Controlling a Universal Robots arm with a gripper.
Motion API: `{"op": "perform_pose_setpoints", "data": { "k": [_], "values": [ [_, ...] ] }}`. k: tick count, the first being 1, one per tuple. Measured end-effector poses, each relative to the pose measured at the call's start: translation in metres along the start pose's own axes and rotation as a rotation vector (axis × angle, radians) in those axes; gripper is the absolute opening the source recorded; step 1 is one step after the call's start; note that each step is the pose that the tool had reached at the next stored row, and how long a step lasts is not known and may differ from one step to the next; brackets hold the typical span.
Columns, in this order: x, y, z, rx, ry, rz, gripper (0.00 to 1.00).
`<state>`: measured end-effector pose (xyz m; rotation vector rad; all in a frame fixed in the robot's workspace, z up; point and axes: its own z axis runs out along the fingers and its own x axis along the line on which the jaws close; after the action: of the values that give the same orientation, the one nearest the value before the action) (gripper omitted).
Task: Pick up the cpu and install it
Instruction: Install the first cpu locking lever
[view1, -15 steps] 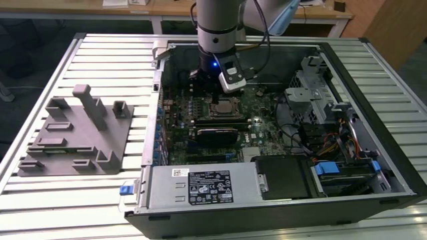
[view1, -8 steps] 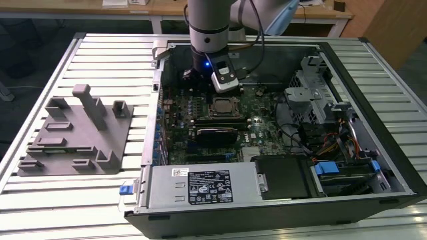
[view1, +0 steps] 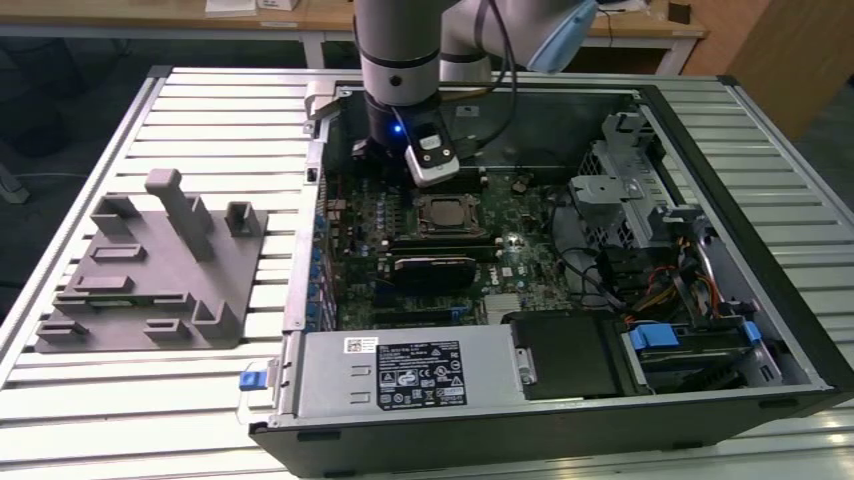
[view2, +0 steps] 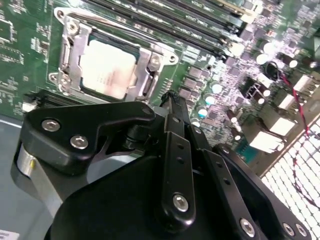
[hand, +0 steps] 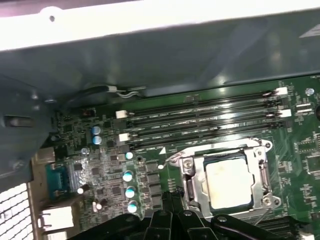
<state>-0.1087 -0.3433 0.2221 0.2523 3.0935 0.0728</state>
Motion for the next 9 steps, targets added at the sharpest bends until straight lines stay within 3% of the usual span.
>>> {"op": "perform_pose_setpoints", "data": {
  "k": [4,9],
  "values": [
    [0.0032,-0.0005,-0.0009,-0.0044,0.0009,0.0,0.11],
    [0.0035,-0.0001,-0.0107,-0.0156,0.0021,0.001,0.11]
  ]
}}
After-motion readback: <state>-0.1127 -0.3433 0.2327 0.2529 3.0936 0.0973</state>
